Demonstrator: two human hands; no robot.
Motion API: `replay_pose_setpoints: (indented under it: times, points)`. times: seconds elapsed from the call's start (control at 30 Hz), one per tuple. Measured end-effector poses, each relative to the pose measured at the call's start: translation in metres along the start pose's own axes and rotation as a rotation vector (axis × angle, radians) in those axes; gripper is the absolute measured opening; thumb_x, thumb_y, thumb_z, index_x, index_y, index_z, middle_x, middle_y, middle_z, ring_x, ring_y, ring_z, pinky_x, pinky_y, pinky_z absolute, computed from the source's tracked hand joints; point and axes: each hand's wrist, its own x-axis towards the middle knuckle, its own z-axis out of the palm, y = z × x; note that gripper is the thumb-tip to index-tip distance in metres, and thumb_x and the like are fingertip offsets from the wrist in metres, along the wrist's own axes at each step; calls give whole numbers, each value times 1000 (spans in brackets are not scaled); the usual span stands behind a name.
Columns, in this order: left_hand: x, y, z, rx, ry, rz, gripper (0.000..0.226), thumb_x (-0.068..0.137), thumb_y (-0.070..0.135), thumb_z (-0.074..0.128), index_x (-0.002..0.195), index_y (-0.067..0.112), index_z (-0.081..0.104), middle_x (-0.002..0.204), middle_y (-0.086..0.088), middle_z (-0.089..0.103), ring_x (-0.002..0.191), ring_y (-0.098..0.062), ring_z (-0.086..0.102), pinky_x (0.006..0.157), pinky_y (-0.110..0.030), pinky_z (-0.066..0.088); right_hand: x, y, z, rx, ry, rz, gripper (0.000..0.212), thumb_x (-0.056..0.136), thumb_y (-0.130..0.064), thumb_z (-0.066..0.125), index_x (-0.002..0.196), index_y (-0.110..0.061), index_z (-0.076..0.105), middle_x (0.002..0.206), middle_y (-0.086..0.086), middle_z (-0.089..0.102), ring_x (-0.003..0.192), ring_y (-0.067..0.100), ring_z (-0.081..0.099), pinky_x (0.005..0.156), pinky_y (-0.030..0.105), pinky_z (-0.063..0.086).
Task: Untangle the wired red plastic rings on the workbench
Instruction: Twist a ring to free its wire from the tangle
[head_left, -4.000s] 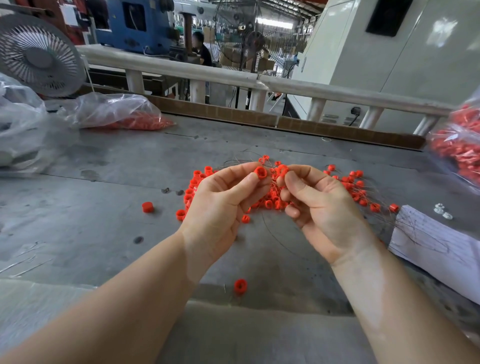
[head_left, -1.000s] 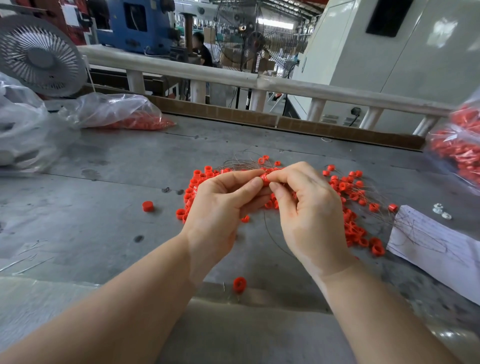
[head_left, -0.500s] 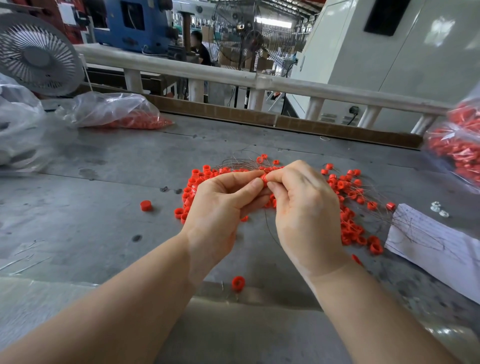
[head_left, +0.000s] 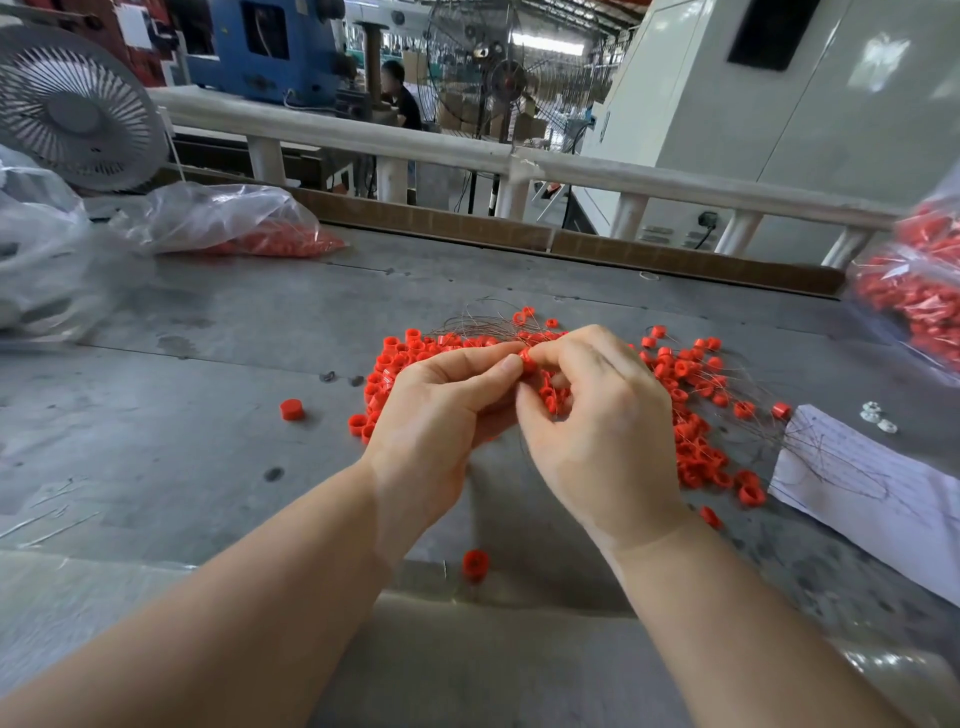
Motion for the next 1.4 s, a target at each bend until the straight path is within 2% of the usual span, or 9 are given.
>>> replay_pose_setpoints:
  times: [0.07, 0.2, 0.37, 0.57, 0.8, 1.13, 1.3, 1.4]
  points:
    - [-1, 1, 0, 26, -7, 1, 15, 82, 4, 59, 92, 2, 70, 76, -8, 72, 68, -14, 68, 59, -19, 53, 1, 2, -1, 27, -7, -19, 6, 72, 0, 70, 76, 0, 67, 74, 12, 62, 65, 29, 59, 62, 35, 51]
    - [0, 3, -1, 81, 2, -14, 18, 86, 1, 57, 81, 9, 72, 71, -4, 72, 65, -10, 68, 61, -21, 56, 3, 7, -3, 80, -27, -22, 4, 70, 2, 69, 73, 1, 67, 73, 11, 63, 66, 29, 60, 60, 40, 53]
    - [1, 7, 0, 59, 0, -48, 21, 89, 4, 52, 86, 10, 71, 77, -3, 73, 70, -12, 70, 69, -25, 57, 4, 11, -4, 117, -46, -10, 4, 72, 2, 69, 76, 1, 68, 76, 11, 65, 69, 29, 62, 63, 42, 53]
    - [-1, 8, 0, 58, -4, -59, 24, 89, 8, 50, 84, 12, 74, 79, -3, 74, 72, -12, 70, 58, -21, 55, 5, 11, -4, 102, -40, -28, 4, 74, 1, 70, 76, 2, 67, 74, 12, 63, 66, 28, 60, 63, 40, 52]
    - [-2, 7, 0, 114, -52, -53, 33, 89, 12, 49, 76, 22, 78, 81, -1, 75, 76, -12, 71, 64, -22, 57, 6, 12, -4, 41, -12, -56, 3, 74, 0, 65, 73, 2, 63, 70, 13, 58, 61, 27, 57, 58, 34, 48]
    - [-1, 3, -1, 106, -52, -66, 25, 86, 7, 53, 81, 14, 76, 80, -5, 74, 75, -15, 71, 59, -23, 54, 7, 12, -7, -27, -52, -67, 9, 73, 2, 66, 67, 4, 59, 66, 13, 54, 58, 26, 52, 59, 26, 36]
    - [-1, 3, 0, 118, -57, -58, 27, 83, 4, 55, 78, 17, 78, 82, -6, 74, 78, -17, 72, 64, -25, 57, 6, 12, -7, -71, -48, -98, 9, 72, 2, 66, 66, 3, 59, 65, 14, 54, 57, 28, 53, 59, 27, 35]
    - [-1, 4, -1, 109, -58, -50, 28, 82, 4, 55, 76, 18, 78, 80, -6, 74, 76, -16, 72, 63, -24, 56, 5, 12, -7, -52, -36, -101, 8, 74, 2, 67, 69, 2, 61, 68, 13, 55, 61, 26, 53, 61, 26, 37]
